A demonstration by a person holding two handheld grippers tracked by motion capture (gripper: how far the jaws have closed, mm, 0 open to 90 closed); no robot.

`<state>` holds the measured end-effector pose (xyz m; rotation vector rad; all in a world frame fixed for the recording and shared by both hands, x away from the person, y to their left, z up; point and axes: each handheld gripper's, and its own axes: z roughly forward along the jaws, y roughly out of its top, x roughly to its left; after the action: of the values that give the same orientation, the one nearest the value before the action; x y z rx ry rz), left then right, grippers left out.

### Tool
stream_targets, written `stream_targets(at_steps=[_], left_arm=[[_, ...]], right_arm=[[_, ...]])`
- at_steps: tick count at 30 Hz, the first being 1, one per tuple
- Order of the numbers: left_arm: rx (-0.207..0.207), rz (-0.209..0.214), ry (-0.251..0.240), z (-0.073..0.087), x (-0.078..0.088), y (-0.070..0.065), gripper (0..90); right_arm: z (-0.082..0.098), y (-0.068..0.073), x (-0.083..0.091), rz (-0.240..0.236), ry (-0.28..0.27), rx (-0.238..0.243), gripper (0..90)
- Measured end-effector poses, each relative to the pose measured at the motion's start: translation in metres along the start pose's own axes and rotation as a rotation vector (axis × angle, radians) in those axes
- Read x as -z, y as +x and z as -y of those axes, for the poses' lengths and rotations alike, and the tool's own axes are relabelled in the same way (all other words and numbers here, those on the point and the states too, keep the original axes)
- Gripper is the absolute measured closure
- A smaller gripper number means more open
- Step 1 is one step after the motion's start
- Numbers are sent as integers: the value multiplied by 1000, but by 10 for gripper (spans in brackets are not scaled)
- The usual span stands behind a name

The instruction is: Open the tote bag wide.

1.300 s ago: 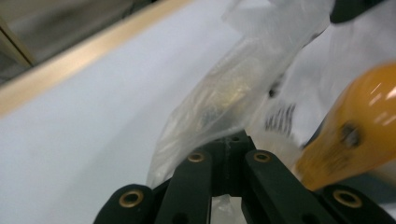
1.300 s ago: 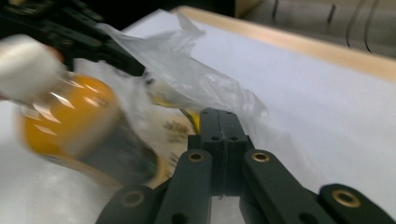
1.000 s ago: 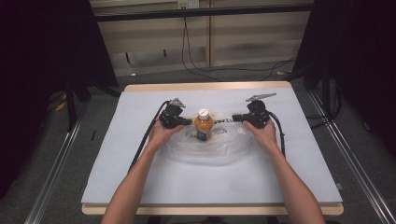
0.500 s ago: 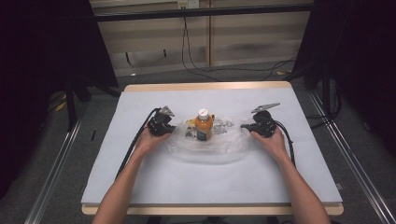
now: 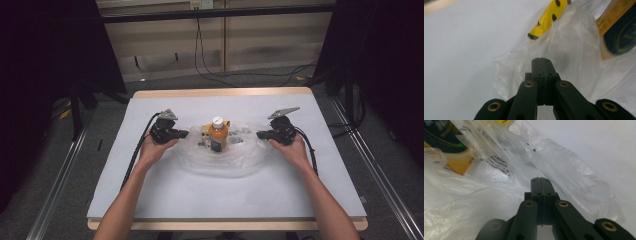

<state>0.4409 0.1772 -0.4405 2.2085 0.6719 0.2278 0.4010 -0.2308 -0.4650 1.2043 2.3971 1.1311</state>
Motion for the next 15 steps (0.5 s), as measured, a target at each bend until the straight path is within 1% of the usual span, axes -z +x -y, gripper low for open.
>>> stream_targets(at_steps=[1, 2, 3, 4, 5, 6, 7, 9, 10, 11, 12, 13, 14, 15], left_arm=[[-8, 0, 5, -3, 6, 0, 900], [-7, 6, -11, -5, 11, -2, 900], [-27, 7, 0, -7, 16, -3, 900], [-44, -6, -4, -10, 22, -6, 900], [-41, 3, -21, -11, 27, -8, 900], [-45, 9, -34, -13, 31, -11, 900], [-75, 0, -22, -16, 36, -14, 900], [-92, 22, -39, -21, 43, -21, 900], [-148, 47, -39, -27, 47, -33, 900], [-148, 47, -39, -27, 47, -33, 900], [-182, 96, -38, -30, 46, -39, 900], [-197, 111, -25, -32, 42, -46, 900], [-233, 111, 38, -34, 30, -57, 900], [-233, 111, 38, -34, 30, -57, 900]], right_arm=[[-2, 1, 3, -20, 0, 9, 900], [-6, 3, 6, -21, 1, 19, 900], [-9, 5, 10, -27, -10, 21, 900], [-13, 6, 14, -32, -24, 32, 900], [-20, 10, 20, -41, -36, 40, 900], [-20, 10, 20, -41, -36, 40, 900], [-23, 11, 22, -44, -33, 48, 900], [-36, 16, 26, -62, -20, 81, 900], [-41, 18, 26, -67, -12, 92, 900], [-46, 21, 25, -74, 12, 100, 900], [-46, 21, 25, -74, 12, 100, 900], [-57, 25, 19, -111, 53, 130, 900], [-62, 28, 15, -123, 87, 151, 900], [-66, 30, 9, -137, 126, 162, 900]])
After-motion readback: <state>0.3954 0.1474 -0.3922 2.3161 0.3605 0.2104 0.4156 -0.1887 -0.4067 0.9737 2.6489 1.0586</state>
